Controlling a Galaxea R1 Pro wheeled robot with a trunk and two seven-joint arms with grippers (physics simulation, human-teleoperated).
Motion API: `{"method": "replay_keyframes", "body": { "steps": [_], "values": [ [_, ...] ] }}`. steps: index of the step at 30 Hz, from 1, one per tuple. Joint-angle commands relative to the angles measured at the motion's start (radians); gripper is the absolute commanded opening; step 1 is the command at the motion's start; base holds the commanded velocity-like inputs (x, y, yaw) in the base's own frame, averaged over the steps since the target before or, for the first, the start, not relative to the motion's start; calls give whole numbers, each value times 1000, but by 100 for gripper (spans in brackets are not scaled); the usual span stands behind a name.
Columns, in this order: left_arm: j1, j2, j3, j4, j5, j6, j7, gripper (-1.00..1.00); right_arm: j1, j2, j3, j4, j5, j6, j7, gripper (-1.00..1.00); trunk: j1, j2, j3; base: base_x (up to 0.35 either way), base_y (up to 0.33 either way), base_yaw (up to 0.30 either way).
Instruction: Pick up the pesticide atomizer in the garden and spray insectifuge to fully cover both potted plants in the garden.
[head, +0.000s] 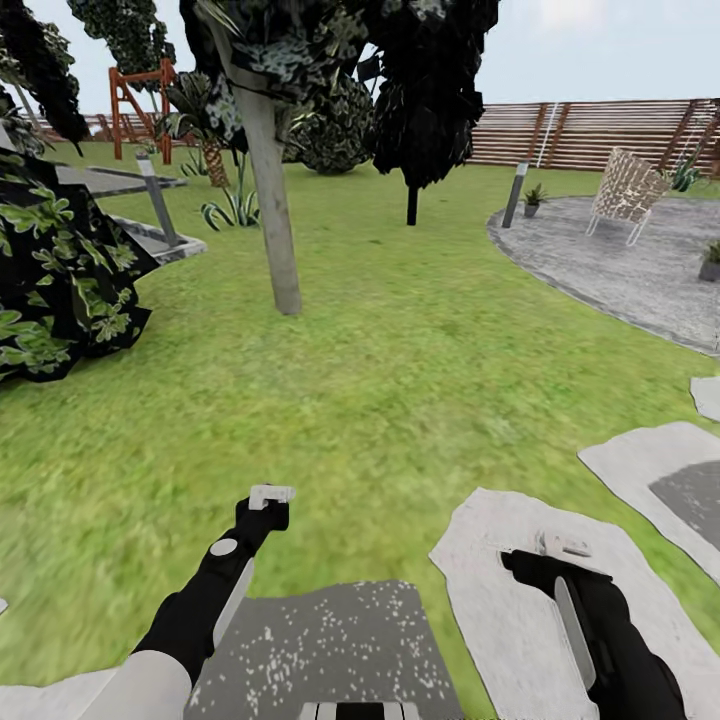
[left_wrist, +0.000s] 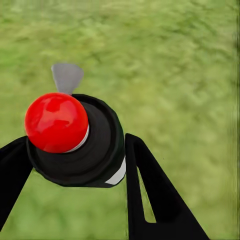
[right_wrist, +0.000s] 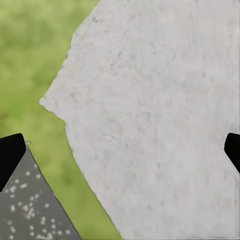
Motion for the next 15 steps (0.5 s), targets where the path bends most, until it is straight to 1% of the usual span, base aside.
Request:
{"method": "replay_keyframes", "body": {
  "steps": [1,3,6,11,15],
  "values": [
    [0,-2,-1,-2,0,6,0,-100,0,0,-14,-1,0,5,0,100,0,0,0,0,0,-224],
    [0,-7,-1,-2,0,6,0,-100,0,-1,-23,-1,1,5,0,100,1,-1,-6,0,0,-224],
    [0,-12,-1,-2,0,6,0,-100,0,-10,-29,-1,1,5,0,100,2,-1,-14,0,0,-224],
    [0,-13,-1,-2,0,6,0,-100,0,-19,-31,-1,2,5,0,100,2,-1,-9,0,0,-224],
    [0,-13,-1,-2,0,6,0,-100,0,-21,-31,-1,1,5,-1,100,2,-1,-5,0,0,-224]
  ]
}}
